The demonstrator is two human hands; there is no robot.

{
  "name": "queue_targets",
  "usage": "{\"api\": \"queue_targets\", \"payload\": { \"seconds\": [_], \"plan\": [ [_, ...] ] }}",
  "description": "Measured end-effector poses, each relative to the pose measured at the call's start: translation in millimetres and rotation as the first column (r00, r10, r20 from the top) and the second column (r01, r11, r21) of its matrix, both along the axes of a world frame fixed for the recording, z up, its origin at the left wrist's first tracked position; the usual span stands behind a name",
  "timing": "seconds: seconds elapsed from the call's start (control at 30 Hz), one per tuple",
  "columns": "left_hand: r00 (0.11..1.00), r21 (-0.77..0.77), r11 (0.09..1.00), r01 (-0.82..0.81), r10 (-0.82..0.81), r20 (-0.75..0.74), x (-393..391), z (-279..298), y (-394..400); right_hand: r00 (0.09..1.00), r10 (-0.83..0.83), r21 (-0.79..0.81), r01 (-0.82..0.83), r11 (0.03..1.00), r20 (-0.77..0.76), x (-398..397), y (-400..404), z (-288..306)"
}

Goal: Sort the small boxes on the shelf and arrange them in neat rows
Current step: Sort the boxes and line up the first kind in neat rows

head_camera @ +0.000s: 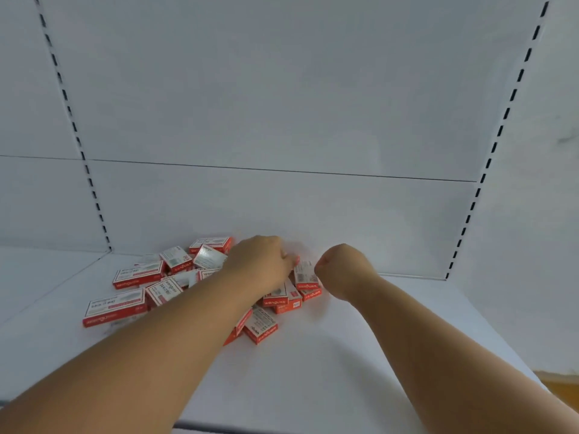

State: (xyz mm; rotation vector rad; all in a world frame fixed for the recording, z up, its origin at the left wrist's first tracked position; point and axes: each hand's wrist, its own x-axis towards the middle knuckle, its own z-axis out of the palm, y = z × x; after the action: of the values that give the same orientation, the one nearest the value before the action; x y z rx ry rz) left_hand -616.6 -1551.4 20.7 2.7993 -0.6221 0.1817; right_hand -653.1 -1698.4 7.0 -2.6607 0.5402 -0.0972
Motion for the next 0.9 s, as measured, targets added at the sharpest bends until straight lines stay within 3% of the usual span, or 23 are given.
{"api": "queue_targets", "payload": {
  "seconds": [0.13, 0.27, 0.33, 0.43, 0.57, 0.7, 0.9],
  "plan": [
    [0.990, -0.147, 0.989, 0.003, 0.018, 0.138, -8.7, -2.4, 12.6, 0.991, 0.080, -0.007, -0.080, 0.997, 0.112, -4.4, -2.4, 9.5],
    [0.978, -0.242, 0.970, 0.011, 0.040, 0.202, -27.3, 4.9, 31.8, 0.920, 0.303, 0.011, -0.316, 0.949, 0.248, -9.9, 11.2, 14.4],
    [0.979, -0.260, 0.966, -0.002, 0.055, 0.198, -36.9, 1.9, 46.6, 0.874, 0.401, -0.007, -0.415, 0.910, 0.273, -15.2, 22.6, 13.8],
    [0.997, -0.260, 0.966, -0.020, 0.038, 0.066, -49.5, -6.1, 69.4, 0.840, 0.473, -0.077, -0.471, 0.879, 0.266, -20.8, 38.4, 10.5],
    [0.995, -0.150, 0.987, 0.050, -0.062, -0.072, -54.4, -5.7, 86.6, 0.863, 0.472, -0.212, -0.434, 0.875, 0.181, -26.4, 54.9, 11.4],
    [0.977, -0.004, 0.985, 0.172, -0.171, -0.126, -46.5, 0.2, 96.0, 0.929, 0.355, -0.266, -0.319, 0.909, 0.099, -28.1, 71.0, 6.9],
    [0.943, 0.082, 0.940, 0.332, -0.332, -0.022, -32.2, -5.9, 102.9, 0.985, 0.147, -0.173, -0.131, 0.976, 0.086, -32.7, 90.5, 4.6]
  ]
}}
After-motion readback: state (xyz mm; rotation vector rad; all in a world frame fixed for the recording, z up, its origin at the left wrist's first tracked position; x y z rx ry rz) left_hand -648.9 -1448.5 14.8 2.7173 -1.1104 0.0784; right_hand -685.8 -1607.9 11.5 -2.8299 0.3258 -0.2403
